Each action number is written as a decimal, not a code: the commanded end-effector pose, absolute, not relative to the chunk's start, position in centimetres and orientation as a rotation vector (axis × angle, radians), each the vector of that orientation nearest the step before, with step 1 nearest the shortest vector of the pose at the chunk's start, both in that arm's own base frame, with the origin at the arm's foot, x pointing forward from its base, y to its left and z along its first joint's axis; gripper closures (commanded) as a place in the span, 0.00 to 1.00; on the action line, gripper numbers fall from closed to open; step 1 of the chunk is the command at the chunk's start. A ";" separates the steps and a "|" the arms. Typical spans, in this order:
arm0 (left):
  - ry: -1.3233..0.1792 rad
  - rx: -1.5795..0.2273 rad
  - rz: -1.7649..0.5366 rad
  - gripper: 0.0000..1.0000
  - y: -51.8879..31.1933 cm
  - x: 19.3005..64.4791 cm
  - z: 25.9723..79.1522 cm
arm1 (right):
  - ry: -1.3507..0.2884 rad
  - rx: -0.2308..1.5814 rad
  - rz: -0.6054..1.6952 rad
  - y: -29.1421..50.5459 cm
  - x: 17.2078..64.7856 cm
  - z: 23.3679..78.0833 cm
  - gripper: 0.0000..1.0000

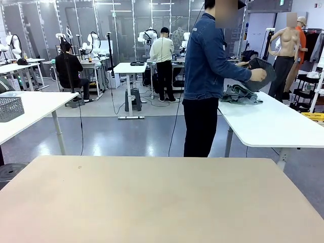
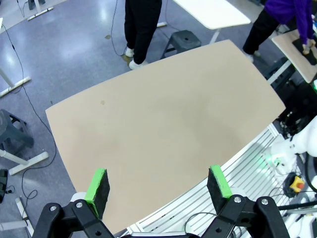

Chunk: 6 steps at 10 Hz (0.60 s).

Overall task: Fold the towels and place them in the basket.
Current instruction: When a person lays out a Towel with hook on the table, fold it in half twice.

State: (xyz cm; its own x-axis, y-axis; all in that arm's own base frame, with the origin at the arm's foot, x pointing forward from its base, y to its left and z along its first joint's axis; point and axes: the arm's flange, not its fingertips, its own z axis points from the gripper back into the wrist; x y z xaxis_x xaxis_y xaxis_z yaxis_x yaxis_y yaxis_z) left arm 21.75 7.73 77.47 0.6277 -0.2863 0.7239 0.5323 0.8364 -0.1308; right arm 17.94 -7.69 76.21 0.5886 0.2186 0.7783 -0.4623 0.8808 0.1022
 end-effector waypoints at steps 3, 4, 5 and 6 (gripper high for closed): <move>-0.754 -0.353 -0.499 0.00 7.5 21.7 77.5 | -0.857 0.313 0.411 -7.7 17.9 76.2 0.00; -0.754 -0.353 -0.499 0.00 7.5 21.7 77.5 | -0.857 0.313 0.411 -7.7 17.9 76.2 0.00; -0.754 -0.353 -0.499 0.00 7.5 21.7 77.5 | -0.857 0.313 0.411 -7.7 17.9 76.2 0.00; -0.754 -0.353 -0.499 0.00 7.5 21.7 77.5 | -0.857 0.313 0.411 -7.7 17.9 76.2 0.00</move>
State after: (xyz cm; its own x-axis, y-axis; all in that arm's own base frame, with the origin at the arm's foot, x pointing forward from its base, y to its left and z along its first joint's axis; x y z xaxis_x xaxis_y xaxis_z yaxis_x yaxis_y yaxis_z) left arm 21.75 7.73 77.47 0.6277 -0.2863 0.7239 0.5323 0.8364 -0.1308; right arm 17.94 -7.69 76.21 0.5886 0.2186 0.7783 -0.4623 0.8808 0.1022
